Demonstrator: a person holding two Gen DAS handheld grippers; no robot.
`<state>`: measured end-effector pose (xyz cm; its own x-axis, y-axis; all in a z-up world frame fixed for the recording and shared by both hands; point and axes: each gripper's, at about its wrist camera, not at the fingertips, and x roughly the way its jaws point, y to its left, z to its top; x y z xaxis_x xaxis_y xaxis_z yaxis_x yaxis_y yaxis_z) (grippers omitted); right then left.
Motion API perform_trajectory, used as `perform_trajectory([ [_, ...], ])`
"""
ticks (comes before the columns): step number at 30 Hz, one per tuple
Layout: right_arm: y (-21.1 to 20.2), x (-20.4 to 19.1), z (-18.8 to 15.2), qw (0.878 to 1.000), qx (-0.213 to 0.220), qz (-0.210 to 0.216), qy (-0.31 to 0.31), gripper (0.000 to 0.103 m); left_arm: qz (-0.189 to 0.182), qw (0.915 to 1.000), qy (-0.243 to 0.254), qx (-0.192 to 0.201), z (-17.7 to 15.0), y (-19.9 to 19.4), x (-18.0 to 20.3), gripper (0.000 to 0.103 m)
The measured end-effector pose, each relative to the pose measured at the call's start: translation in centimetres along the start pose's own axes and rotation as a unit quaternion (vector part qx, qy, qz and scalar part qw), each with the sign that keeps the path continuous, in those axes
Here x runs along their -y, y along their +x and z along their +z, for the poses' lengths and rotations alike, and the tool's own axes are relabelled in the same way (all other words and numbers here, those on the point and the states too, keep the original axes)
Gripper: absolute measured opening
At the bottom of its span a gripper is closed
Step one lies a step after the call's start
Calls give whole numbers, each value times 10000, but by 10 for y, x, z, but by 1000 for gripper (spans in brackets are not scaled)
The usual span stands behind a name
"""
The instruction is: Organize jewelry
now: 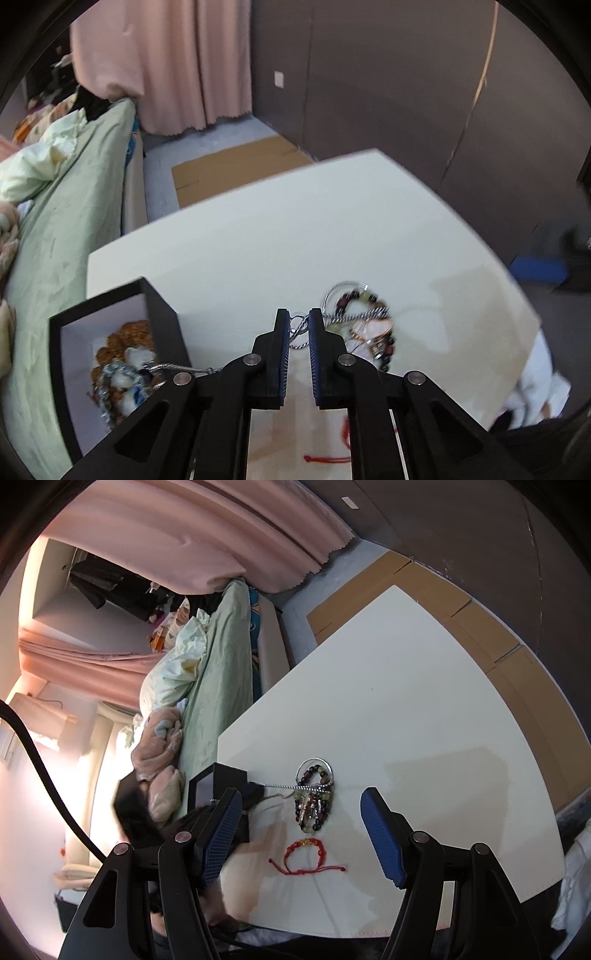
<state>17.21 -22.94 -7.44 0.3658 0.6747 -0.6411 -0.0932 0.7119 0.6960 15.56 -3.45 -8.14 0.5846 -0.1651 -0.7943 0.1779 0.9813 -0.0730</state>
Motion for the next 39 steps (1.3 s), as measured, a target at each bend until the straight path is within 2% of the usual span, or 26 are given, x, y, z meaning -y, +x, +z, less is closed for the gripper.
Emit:
perform_trajectory([
  [3,2,0,-3,10000,-33,-16,5,68,-179,9993,-212,248,5,-19,-1,10],
  [7,2,-1,-7,10000,-50,-26,-15,68,-280,9980,-209,529,12,-39,6,10],
  [13,3,4,-9,9999,-86,-73,18,68,-824,9924,-585,709,17,-61,-3,10],
  [19,5,5,-10,9999,-112,-107,28,68,-1500,9762,-1381,744,22,-74,-29,10],
  [24,7,3,-11,9998,-143,-108,-9,69,-2054,9546,-1981,859,24,-86,-51,10],
  [25,8,2,-11,9998,-157,-111,-16,69,-2121,9520,-2026,873,25,-89,-54,0],
  [27,9,0,-12,9998,-180,-108,-43,69,-2326,9427,-2184,971,25,-97,-60,0],
  [28,9,0,-12,9998,-189,-103,-60,69,-2343,9414,-2198,1025,26,-102,-62,0],
  [32,13,-1,-13,9996,-232,-107,-103,69,-2218,9434,-2157,1195,28,-116,-65,0],
  [34,15,-1,-14,9996,-252,-123,-96,69,-2067,9499,-1998,1228,29,-119,-60,0],
  [37,16,-1,-14,9995,-260,-135,-76,68,-1970,9595,-1757,987,30,-111,-49,0],
  [39,16,-1,-14,9995,-257,-138,-76,69,-1687,9698,-1602,734,31,-99,-40,0],
])
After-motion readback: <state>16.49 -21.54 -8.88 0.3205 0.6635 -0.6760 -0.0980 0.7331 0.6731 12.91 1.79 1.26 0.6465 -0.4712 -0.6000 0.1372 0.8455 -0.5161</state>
